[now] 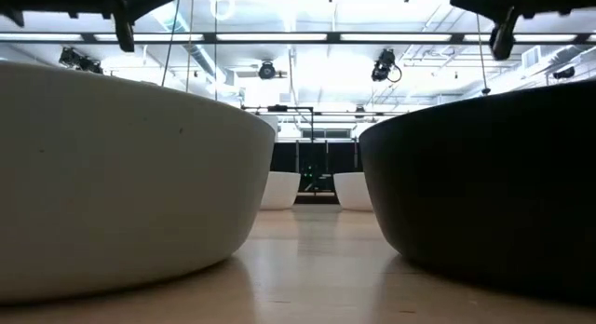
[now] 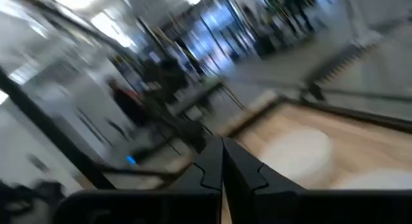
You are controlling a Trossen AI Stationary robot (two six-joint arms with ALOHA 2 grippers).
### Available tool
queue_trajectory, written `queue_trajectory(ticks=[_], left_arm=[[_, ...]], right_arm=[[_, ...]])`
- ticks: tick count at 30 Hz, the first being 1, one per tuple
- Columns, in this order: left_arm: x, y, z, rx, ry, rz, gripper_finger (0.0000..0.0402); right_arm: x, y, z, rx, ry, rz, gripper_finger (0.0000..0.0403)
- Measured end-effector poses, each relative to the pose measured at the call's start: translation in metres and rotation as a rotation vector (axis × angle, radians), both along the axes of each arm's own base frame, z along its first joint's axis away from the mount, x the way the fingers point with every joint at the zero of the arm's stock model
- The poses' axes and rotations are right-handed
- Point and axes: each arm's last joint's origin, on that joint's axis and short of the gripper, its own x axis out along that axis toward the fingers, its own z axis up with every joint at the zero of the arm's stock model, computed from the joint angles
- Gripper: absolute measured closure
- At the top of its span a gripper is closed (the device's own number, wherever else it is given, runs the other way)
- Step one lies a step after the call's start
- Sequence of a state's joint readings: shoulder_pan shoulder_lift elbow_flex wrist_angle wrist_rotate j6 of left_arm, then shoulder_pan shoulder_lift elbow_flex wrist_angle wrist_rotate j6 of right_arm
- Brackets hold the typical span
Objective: Nest bowls inside each other
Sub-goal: Stack the top right white bowl on top of the bottom white bowl
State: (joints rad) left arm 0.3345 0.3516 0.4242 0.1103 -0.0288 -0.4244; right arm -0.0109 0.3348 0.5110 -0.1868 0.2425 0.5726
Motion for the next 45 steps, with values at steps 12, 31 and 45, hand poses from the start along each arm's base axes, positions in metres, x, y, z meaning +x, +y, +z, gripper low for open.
queue_trajectory(ticks=[12,31,45], left_arm=[[0.014,0.005,0.005,-0.066,0.244,0.002,0.0372],[0.012,0.011,-0.005,-0.056,0.353,0.051,0.0355],[0.01,0.01,-0.015,-0.086,0.459,0.046,0.0353]], right_arm=[[-0.009,-0.005,0.082,-0.038,0.455,-0.188,0.0391],[0.053,-0.046,0.081,0.143,0.942,-0.302,0.0277],[0.097,-0.102,0.036,0.372,1.159,-0.274,0.0281]])
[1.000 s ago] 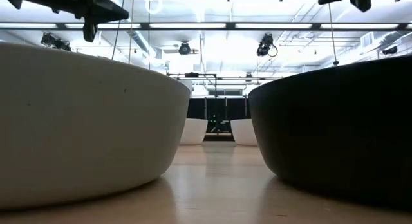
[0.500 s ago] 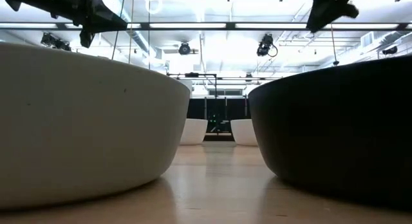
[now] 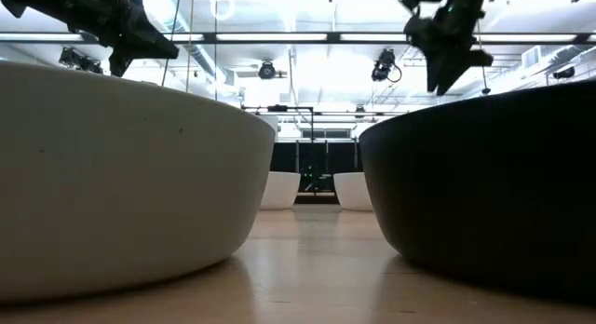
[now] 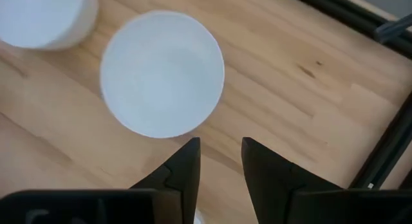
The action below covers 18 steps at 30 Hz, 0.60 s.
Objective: Nest bowls inside each other
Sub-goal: Stack the top right white bowl on top of the bottom white bowl
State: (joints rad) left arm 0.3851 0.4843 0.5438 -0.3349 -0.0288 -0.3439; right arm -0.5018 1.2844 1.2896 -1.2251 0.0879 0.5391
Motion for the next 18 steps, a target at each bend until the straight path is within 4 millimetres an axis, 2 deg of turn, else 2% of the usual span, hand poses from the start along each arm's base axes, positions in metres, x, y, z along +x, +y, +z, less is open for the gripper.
queue_trajectory(ticks=[7,18], left_arm=[[0.0,0.0,0.001,0.002,-0.006,0.0,0.035],[0.0,0.0,0.0,0.002,-0.006,0.0,0.0342]], right_arm=[[0.019,-0.026,-0.03,0.08,0.106,-0.003,0.0282],[0.054,-0.051,-0.073,0.167,0.116,0.05,0.0282]])
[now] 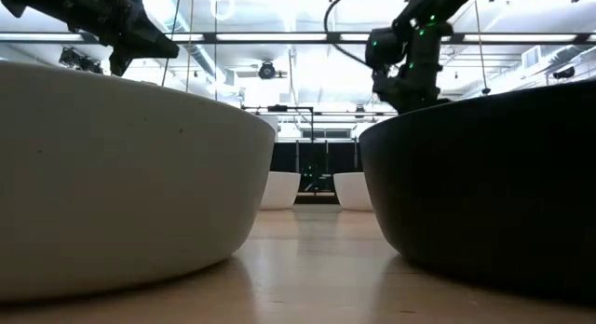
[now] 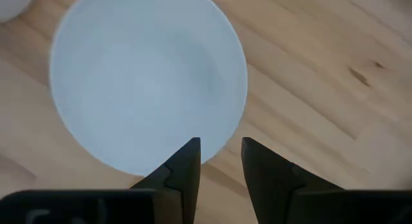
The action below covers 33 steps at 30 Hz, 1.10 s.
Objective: Nest bowls inside each other
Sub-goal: Stack the top right white bowl on top of the bottom white bowl
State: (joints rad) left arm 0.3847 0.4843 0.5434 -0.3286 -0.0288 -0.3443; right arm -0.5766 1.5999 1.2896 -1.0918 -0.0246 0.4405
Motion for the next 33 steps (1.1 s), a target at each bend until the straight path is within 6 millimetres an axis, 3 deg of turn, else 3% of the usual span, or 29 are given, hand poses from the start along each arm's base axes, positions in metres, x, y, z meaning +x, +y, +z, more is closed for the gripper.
queue_trajectory(ticks=[11,21,33], left_arm=[[0.0,0.0,0.0,-0.004,-0.001,0.001,0.0339],[0.0,0.0,0.0,-0.009,-0.003,0.003,0.0344],[0.0,0.0,0.0,-0.009,-0.003,0.003,0.0337]], right_arm=[[0.013,-0.019,-0.029,0.066,-0.001,0.001,0.0285],[0.002,-0.044,-0.04,0.072,0.006,-0.058,0.0288],[0.007,-0.038,-0.044,0.102,-0.032,-0.024,0.0293]])
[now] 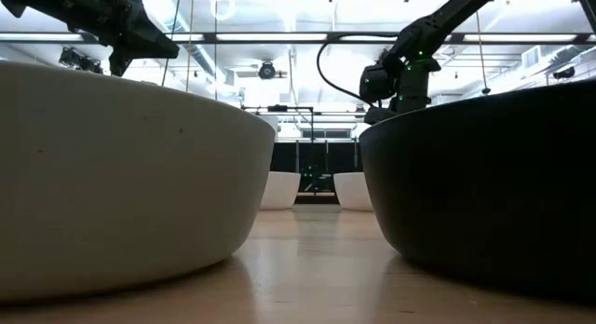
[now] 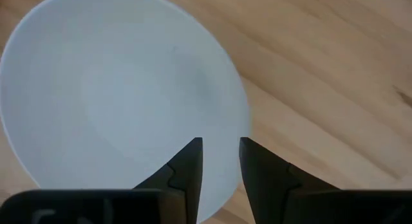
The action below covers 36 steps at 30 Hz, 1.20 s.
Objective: Nest bowls inside each other
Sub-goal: Stack the top right white bowl on top of the bottom white bowl
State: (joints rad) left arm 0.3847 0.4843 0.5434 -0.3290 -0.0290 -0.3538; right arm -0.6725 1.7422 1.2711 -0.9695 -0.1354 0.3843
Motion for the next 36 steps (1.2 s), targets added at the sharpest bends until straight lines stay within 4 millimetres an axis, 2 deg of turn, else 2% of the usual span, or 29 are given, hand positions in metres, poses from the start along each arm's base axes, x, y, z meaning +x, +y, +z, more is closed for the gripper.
queue_trajectory(ticks=[9,21,30,36], left_arm=[[0.0,0.0,0.0,0.0,-0.001,0.0,0.0338],[0.0,0.0,0.0,-0.024,-0.011,0.007,0.0339],[0.0,0.0,0.0,-0.024,-0.012,0.007,0.0332],[0.0,0.0,0.0,-0.023,-0.013,0.008,0.0334]], right_arm=[[0.003,-0.003,-0.005,-0.011,-0.002,0.002,0.0293],[-0.007,-0.014,-0.005,-0.016,0.004,-0.016,0.0293],[-0.012,-0.014,0.005,-0.051,-0.002,-0.003,0.0293],[-0.015,-0.016,-0.003,-0.028,0.044,0.013,0.0293]])
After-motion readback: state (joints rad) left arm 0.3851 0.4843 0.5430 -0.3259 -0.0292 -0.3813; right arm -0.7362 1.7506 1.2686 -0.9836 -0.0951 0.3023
